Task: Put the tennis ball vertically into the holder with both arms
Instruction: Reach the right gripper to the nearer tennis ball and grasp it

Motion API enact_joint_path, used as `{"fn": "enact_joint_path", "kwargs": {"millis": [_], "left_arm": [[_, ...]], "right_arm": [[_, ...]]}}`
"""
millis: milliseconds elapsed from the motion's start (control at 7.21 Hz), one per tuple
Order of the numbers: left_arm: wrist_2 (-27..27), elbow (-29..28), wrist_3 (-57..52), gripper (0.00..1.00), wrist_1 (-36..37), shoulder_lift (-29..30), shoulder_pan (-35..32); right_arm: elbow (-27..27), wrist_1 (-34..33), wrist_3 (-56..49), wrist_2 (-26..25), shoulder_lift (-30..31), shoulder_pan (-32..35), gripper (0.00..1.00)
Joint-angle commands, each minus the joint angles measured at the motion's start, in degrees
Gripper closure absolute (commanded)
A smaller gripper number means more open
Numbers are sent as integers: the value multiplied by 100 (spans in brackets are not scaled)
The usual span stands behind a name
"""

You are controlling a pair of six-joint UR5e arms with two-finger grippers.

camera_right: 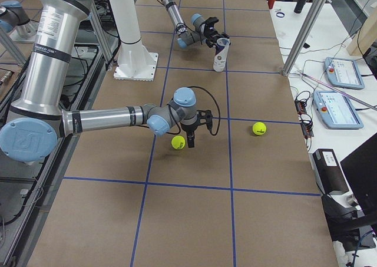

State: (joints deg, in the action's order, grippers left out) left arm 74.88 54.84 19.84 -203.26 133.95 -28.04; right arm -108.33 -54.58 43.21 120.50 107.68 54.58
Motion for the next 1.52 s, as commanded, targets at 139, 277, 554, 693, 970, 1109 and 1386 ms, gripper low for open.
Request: {"fn": "enact_joint_path", "kwargs": {"millis": [139, 277, 554, 693, 970, 1109, 1386], "left_arm": [[9, 0, -6, 1, -3, 0, 9], [0, -9, -6, 1, -3, -9, 0], [0, -9, 3, 1, -3, -9, 17], [0, 0, 3, 1, -3, -9, 17], [0, 0, 3, 1, -3, 0, 17], [0, 0, 3, 1, -3, -9, 17], [0, 0, 3, 1, -3, -9, 17]], "right_arm": [[190, 729, 826, -832, 236, -963, 0], [190, 738, 994, -1096, 245, -1245, 0], [190, 738, 996, -1221, 393, -1475, 0], [190, 738, 987, -1222, 412, -1511, 8], [190, 729, 996, -1187, 403, -1599, 41], [146, 729, 996, -1143, 351, -1591, 59], [93, 694, 996, -1081, -86, -1451, 97]]}}
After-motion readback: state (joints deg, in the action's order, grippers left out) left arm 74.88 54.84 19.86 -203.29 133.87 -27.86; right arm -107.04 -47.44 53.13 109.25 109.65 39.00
